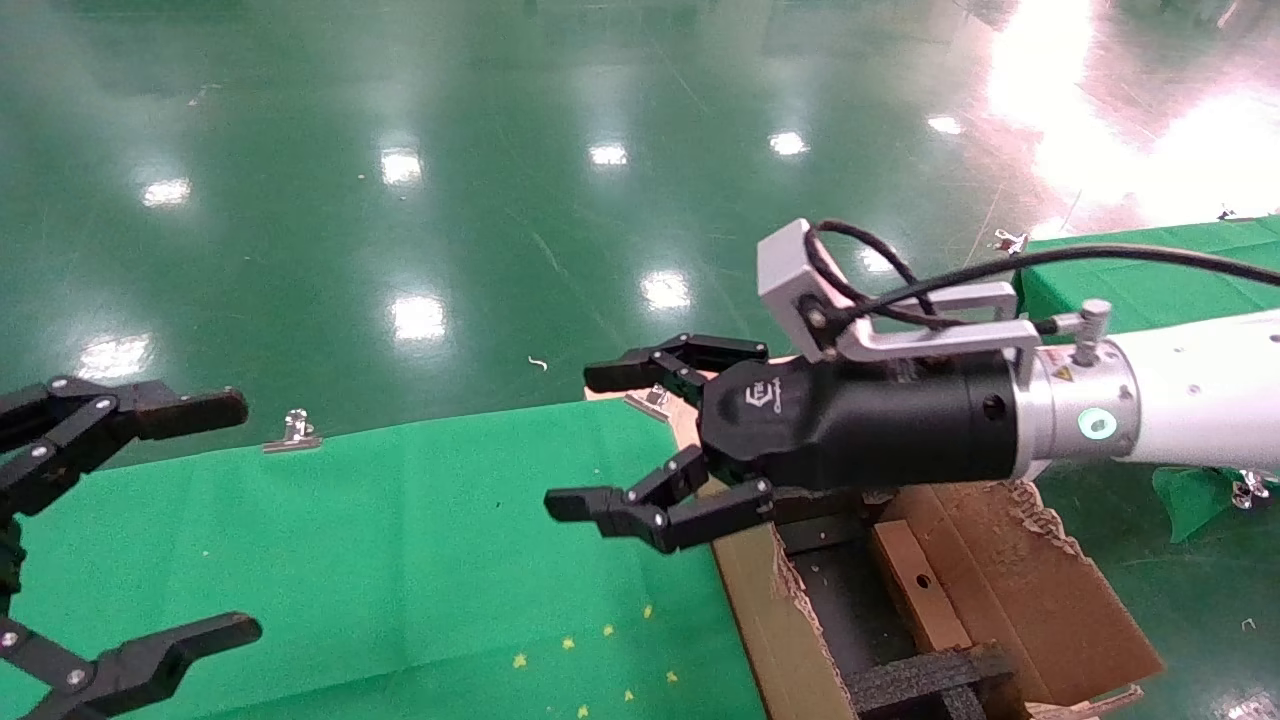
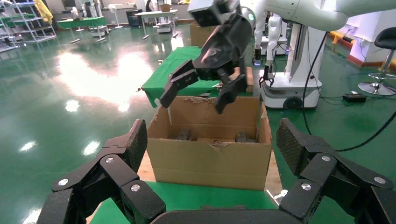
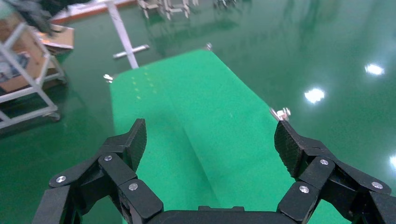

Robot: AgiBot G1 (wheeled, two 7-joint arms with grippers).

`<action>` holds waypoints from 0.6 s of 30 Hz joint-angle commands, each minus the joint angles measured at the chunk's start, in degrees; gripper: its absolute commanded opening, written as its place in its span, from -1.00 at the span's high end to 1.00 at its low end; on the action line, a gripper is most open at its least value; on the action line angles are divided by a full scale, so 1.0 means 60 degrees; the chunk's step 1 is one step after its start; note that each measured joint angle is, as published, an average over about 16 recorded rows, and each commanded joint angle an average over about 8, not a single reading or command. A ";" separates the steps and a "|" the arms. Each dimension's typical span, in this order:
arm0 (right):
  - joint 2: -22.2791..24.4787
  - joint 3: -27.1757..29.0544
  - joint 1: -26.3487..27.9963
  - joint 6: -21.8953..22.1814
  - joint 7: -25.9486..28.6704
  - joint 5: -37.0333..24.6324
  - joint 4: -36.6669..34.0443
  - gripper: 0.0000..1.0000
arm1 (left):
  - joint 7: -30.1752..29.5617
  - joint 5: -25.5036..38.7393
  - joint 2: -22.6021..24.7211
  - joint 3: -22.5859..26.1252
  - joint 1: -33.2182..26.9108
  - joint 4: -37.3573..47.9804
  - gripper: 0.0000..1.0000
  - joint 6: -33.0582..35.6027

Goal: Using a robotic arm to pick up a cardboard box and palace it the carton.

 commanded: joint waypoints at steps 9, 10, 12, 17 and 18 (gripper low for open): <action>-0.0109 0.1583 -0.1261 -0.0752 -0.1584 0.0955 0.0404 -1.00 | 0.0002 -0.0002 -0.0001 0.0003 -0.0001 0.0000 -1.00 -0.0001; -0.0120 0.1743 -0.1389 -0.0829 -0.1744 0.1052 0.0445 -1.00 | 0.0002 -0.0002 -0.0001 0.0003 -0.0001 0.0000 -1.00 -0.0001; -0.0137 0.1998 -0.1593 -0.0950 -0.1999 0.1206 0.0510 -1.00 | 0.0002 -0.0003 -0.0002 0.0004 -0.0001 0.0000 -1.00 -0.0002; -0.0174 0.2531 -0.2013 -0.1199 -0.2482 0.1530 0.0642 -1.00 | 0.0003 -0.0003 -0.0003 0.0004 0.0000 0.0002 -1.00 -0.0003; -0.0177 0.2576 -0.2050 -0.1221 -0.2513 0.1561 0.0653 -1.00 | 0.0003 -0.0004 -0.0003 0.0004 0.0000 0.0003 -1.00 -0.0004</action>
